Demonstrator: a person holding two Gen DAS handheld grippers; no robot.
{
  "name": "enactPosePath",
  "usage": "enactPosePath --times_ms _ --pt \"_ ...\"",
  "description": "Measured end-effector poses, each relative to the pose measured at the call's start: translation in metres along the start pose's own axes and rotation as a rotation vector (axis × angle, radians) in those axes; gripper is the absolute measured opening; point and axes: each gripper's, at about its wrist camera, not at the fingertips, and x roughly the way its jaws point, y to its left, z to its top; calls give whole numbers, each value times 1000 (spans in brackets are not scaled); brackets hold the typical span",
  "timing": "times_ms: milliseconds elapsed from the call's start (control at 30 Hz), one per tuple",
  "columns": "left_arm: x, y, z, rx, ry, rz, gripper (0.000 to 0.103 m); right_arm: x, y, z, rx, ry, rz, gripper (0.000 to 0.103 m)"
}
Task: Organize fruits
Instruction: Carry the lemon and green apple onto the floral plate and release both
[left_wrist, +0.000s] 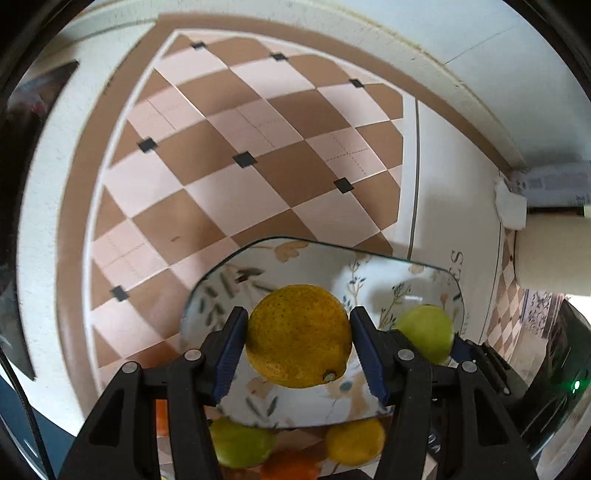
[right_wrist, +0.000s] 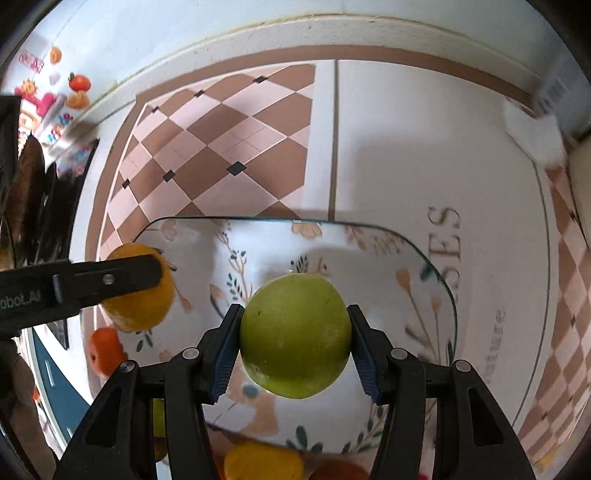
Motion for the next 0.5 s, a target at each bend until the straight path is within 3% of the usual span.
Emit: enactPosePath --times_ms 233,500 --pt "18 0 11 -45 48 4 55 16 -1 13 -38 37 8 58" --pt "19 2 18 -79 50 24 55 24 1 28 -15 106 31 62"
